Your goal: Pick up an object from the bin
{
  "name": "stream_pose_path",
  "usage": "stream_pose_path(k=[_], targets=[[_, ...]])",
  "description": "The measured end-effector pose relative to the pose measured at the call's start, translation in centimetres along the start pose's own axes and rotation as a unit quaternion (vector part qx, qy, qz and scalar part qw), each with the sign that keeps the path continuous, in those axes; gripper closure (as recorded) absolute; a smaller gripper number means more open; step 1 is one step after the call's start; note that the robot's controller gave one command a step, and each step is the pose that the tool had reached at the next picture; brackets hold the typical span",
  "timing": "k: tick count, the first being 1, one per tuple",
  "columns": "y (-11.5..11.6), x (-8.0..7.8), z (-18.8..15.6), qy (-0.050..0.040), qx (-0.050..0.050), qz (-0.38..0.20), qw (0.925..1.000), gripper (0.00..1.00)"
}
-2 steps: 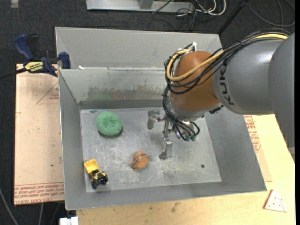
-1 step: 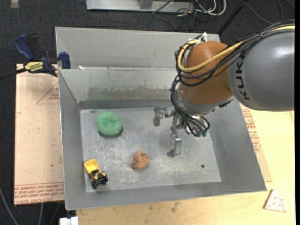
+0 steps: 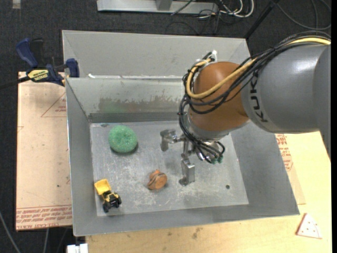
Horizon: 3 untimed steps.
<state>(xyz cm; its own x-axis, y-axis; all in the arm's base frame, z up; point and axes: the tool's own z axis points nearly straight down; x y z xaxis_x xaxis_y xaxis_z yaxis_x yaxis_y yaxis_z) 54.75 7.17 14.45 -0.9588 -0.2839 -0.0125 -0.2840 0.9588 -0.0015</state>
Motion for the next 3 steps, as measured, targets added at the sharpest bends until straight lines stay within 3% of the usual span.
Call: stream_pose_path(k=[1, 2, 3], targets=[[0.9, 0.2, 2.2, 0.0057, -0.002, -0.014, 0.9999, 0.0], [1.3, -1.5, 0.4, 0.0072, -0.002, -0.072, 0.9974, 0.0], [3.0, -1.3, 1.4, 0.0033, -0.001, 0.008, 1.0, 0.0]])
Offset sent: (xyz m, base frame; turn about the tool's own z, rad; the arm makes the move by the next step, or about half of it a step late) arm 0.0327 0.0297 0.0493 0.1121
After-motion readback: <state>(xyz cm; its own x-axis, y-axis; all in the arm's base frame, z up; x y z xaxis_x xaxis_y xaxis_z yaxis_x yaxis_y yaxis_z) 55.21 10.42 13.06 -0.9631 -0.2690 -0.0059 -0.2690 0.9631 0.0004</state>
